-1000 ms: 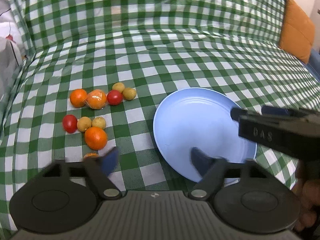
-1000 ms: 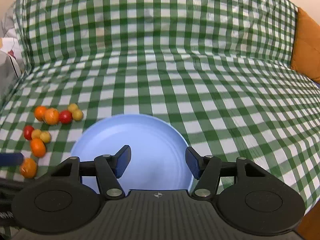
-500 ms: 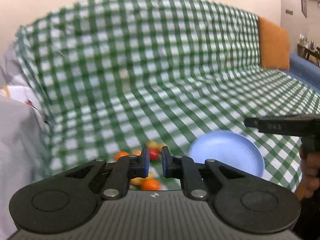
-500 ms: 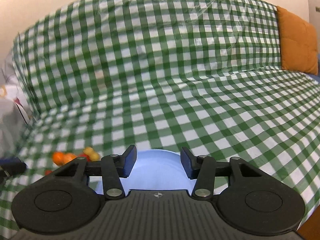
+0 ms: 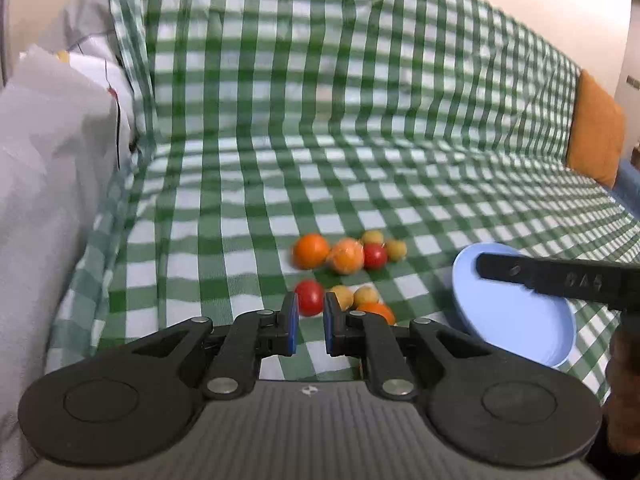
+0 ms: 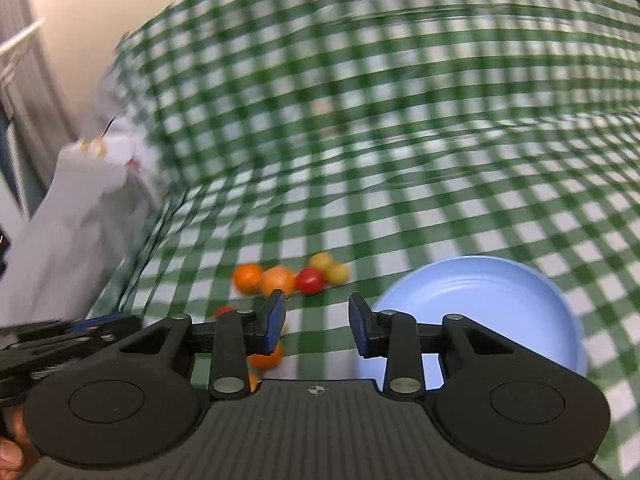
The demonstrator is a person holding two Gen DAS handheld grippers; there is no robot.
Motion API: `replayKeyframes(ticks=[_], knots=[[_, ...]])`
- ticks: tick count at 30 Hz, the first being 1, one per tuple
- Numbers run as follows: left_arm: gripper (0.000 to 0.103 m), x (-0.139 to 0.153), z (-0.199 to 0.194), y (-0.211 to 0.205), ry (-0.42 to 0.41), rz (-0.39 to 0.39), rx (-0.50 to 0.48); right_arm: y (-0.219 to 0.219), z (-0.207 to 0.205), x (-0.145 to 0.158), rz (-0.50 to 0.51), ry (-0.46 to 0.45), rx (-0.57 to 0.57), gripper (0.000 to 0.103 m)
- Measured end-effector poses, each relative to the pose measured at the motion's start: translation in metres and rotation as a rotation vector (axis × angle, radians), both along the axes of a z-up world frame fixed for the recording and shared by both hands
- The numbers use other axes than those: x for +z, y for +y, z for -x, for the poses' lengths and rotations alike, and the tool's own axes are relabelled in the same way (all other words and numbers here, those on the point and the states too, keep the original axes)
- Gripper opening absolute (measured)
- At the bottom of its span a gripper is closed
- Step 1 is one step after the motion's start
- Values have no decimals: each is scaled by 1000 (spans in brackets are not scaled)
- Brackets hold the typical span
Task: Organize fruits
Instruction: 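Move both tools toward the fruit cluster, then grasp an orange with the right tool while the left tool grasps a small yellow fruit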
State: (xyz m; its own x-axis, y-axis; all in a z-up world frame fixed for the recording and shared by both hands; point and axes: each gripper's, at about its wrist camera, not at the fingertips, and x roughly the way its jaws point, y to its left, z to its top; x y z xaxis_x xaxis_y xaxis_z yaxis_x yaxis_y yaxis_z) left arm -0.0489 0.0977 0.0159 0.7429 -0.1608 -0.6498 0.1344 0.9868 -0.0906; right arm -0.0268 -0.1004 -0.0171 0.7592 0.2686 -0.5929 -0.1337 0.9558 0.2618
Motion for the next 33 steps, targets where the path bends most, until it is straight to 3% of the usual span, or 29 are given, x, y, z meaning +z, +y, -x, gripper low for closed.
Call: replayKeyframes(ticks=[3,6,11,16,21,24,29,33], knots=[[14,-7,-10,8,5,37,13,21,-5,-15,-3,9,81,37],[14,-16,-20,14,21,85,34,41,-10,-35,83,7,142,40],[14,-28,-34,15,41,128,43,54,-25,-49,105,24,178,59],[14,-34,-42,13,50,140,25,65,-45,-66,122,42,210,59],[14,-40,-49,8,48,150,-9,73,-55,-80,160,81,210,57],[14,-44,-53,-2,48,140,-52,72,-56,-84,160,93,199,35],[14,-53,-64,-19,47,108,-91,67,-50,-75,180,71,161,35],[15,-62,-71,-27,62,71,-101,58,-51,-77,173,121,156,35]])
